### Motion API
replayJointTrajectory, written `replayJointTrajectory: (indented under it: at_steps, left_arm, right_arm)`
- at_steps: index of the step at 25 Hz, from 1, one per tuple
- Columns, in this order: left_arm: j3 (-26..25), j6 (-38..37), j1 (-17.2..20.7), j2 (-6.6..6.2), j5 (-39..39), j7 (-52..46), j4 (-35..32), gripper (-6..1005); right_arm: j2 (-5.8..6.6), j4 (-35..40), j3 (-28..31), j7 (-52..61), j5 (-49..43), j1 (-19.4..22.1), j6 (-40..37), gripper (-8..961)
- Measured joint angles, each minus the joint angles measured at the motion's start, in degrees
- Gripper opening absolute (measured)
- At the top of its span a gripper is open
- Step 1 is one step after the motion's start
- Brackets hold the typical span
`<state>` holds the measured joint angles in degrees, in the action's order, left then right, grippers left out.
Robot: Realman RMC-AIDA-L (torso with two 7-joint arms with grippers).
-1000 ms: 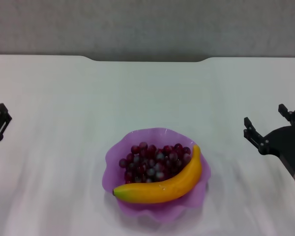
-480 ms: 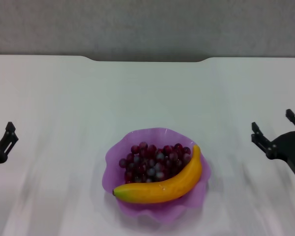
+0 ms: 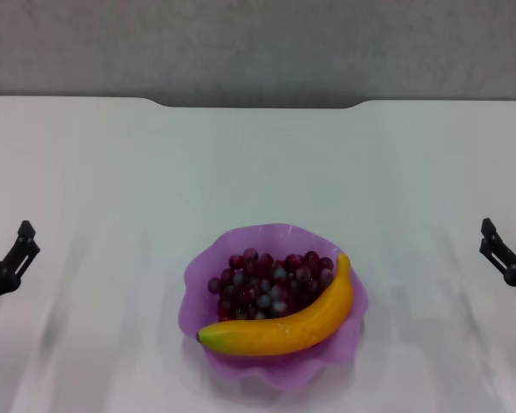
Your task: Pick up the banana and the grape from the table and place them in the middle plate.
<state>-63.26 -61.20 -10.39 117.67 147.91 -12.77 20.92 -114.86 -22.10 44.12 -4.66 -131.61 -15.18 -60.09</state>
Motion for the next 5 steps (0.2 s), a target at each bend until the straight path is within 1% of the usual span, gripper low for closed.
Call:
replayJointTrajectory:
  at_steps: [5]
  left_arm:
    - [0.1,0.8,-0.3,0.02,-0.4,-0.5,-0.7,908]
  right_arm:
    - [-0.01,0.9,-0.1,1.1,0.0,-0.1,0.1,908]
